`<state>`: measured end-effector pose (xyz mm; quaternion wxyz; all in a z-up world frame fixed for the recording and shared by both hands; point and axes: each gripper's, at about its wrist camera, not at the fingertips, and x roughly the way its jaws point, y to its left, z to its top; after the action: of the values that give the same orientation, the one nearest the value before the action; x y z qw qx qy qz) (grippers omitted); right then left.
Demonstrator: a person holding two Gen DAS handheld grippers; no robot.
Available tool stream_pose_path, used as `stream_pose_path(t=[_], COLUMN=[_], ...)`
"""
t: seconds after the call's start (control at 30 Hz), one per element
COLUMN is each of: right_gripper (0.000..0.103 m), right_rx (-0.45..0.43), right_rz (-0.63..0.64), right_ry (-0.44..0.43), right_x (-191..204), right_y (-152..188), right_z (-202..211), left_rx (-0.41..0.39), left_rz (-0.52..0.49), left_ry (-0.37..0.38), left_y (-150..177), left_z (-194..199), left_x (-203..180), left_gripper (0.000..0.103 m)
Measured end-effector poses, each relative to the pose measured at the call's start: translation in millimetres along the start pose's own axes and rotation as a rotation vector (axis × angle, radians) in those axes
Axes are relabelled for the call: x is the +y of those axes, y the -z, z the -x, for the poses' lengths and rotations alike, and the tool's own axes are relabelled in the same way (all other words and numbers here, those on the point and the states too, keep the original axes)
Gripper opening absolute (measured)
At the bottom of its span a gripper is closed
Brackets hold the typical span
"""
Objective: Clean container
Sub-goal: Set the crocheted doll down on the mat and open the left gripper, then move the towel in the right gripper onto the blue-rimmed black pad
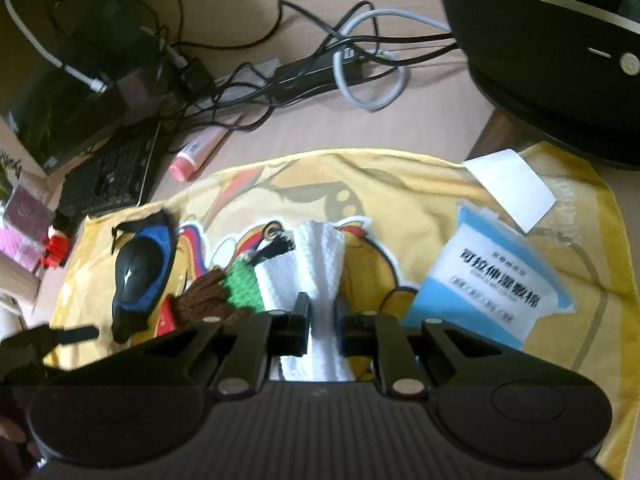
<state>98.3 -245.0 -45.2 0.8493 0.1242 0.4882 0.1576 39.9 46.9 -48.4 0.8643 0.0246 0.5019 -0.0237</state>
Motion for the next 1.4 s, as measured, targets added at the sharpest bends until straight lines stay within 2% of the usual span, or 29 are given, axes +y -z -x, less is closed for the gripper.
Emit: stream_pose_path(t=[0.07, 0.13, 0.23, 0.33, 0.4, 0.6, 0.73, 0.83, 1.03, 1.1, 1.2, 1.33, 1.4], right_gripper=[0.013, 0.013, 0.013, 0.013, 0.013, 0.013, 0.013, 0.015, 0.015, 0.015, 0.013, 0.012, 0.012], right_rx=[-0.027, -0.053, -0.053, -0.008, 0.021, 0.112, 0.127, 0.099, 0.047, 0.029, 0.015, 0.001, 0.011], right_rz=[-0.029, -0.024, 0.033, 0.085, 0.125, 0.274, 0.294, 0.273, 0.194, 0.179, 0.177, 0.236, 0.282], right_ry=[-0.039, -0.128, -0.261, -0.313, -0.323, -0.330, -0.254, -0.206, -0.070, -0.079, -0.151, -0.253, -0.254], right_x=[2.6, 16.6, 48.6, 88.4, 115.1, 175.9, 174.9, 160.5, 133.6, 136.3, 153.6, 187.4, 199.7], right_y=[-6.3, -15.8, -27.5, -30.0, -22.7, 0.2, 7.4, 6.7, -5.1, -15.1, -30.0, -44.3, -43.8], right_z=[8.1, 16.5, 18.0, -0.4, -19.5, -76.7, -89.5, -86.2, -79.4, -80.7, -81.3, -94.3, -109.3], left_rx=[-0.030, -0.059, -0.064, -0.070, -0.087, -0.062, -0.098, -0.127, -0.118, -0.111, -0.102, -0.084, -0.077], left_rz=[-0.031, -0.063, -0.077, -0.107, -0.144, -0.174, -0.197, -0.211, -0.301, -0.328, -0.343, -0.346, -0.342], left_ry=[-0.029, -0.049, -0.007, 0.044, 0.081, 0.102, 0.071, 0.080, 0.121, 0.126, 0.146, 0.157, 0.157], left_y=[-0.1, -0.4, 0.9, 3.8, 7.2, 14.0, 10.1, 0.9, -17.6, -19.2, -20.5, -21.4, -20.6], left_z=[5.9, 11.9, 14.5, 16.8, 18.4, 16.8, 11.6, 5.8, -5.4, -11.9, -18.8, -25.1, -26.3], left_x=[-1.1, -2.2, -3.1, -5.2, -6.5, 8.0, 22.2, 28.8, 20.6, 19.0, 17.6, 20.2, 23.5], left_gripper=[0.099, 0.099, 0.099, 0.099, 0.099, 0.099, 0.100, 0.100, 0.101, 0.101, 0.101, 0.101, 0.101])
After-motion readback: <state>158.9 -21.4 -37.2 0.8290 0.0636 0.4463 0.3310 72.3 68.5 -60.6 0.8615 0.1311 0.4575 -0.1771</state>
